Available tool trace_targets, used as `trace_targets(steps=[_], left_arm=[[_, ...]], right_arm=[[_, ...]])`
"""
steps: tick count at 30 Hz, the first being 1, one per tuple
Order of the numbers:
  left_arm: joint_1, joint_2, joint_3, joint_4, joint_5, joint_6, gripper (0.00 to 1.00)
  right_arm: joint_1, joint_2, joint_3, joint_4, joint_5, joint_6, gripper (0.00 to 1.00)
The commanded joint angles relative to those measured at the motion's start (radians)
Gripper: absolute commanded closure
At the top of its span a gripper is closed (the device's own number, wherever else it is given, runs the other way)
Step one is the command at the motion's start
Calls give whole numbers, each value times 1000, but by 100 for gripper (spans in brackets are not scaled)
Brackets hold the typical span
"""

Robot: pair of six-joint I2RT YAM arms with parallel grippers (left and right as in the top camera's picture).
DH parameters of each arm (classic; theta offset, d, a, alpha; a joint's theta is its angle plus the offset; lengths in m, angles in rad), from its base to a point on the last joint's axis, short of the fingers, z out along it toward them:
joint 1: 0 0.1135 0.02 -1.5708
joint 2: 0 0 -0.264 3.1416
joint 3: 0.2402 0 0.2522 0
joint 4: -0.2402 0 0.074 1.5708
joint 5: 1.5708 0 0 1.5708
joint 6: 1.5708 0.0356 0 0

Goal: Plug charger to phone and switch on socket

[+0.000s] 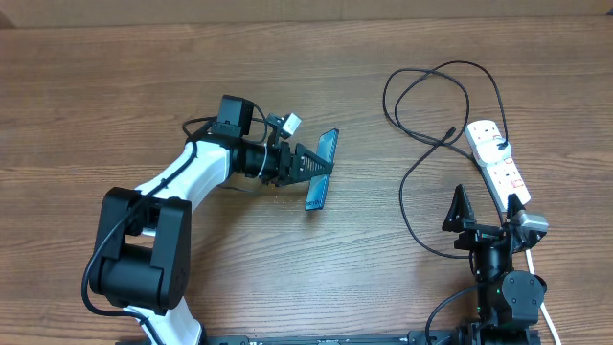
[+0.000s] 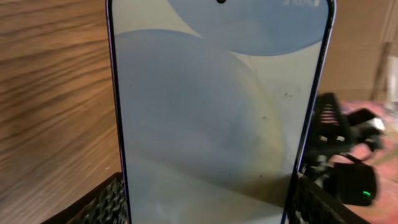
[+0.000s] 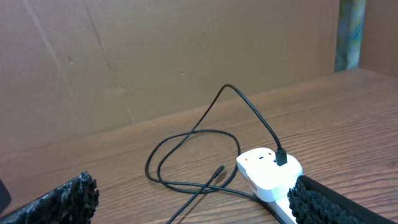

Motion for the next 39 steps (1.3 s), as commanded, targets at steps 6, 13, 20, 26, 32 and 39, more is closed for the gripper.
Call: trace_targets(steps=[6, 13, 20, 26, 32, 39], left_arm=[[1, 5, 10, 80, 200, -161, 68], [1, 5, 10, 99, 221, -336, 69], [1, 5, 10, 98, 241, -537, 72], [1, 5, 10, 98, 241, -696, 71], [1, 5, 10, 98, 241, -827, 71], [1, 5, 10, 98, 241, -909, 71]], right_arm=[[-3, -10, -11, 4, -8, -5, 0], [-3, -10, -11, 4, -8, -5, 0], [-3, -10, -11, 4, -8, -5, 0], [-3, -10, -11, 4, -8, -5, 0], [-3, -10, -11, 4, -8, -5, 0], [-3, -10, -11, 4, -8, -5, 0]])
